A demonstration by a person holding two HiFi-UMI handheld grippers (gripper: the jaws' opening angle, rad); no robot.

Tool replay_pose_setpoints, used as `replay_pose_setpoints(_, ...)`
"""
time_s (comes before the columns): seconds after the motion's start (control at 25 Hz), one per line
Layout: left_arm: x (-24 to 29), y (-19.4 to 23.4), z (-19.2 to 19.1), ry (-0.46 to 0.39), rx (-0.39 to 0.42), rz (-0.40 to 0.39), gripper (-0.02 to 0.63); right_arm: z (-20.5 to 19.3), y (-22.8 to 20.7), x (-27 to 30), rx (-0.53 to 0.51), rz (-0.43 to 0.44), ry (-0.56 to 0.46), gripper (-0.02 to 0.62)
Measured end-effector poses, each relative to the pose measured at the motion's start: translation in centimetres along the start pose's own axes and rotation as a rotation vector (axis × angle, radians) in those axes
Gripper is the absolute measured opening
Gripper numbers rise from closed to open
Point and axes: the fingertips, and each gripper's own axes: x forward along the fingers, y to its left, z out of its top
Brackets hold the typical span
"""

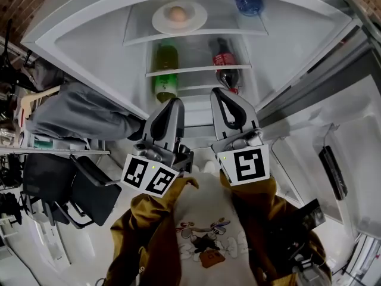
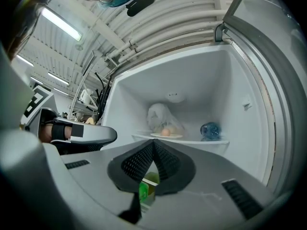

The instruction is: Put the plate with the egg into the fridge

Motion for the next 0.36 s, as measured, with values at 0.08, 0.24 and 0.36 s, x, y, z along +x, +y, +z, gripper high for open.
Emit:
replay_pose_setpoints(0.08, 0.2, -0.2, -0.1, 0.003, -0.003, -0.007, 0.006, 0.1, -0.1, 0.0, -0.003, -0.003, -0.003, 0.006)
replay_pose_setpoints(0.24, -0.1, -0.6, -0.7, 0.014, -0.014, -0.014, 0.006, -0.1, 0.0, -0.5, -0.003, -0.015, -0.007, 0.005)
replay_pose_setpoints(0.36, -0.2, -0.8, -1.1, 0.023, -0.024, -0.014, 0.006, -0.7, 0.0, -1.2, -0.002, -0.026, 0.010, 0.006)
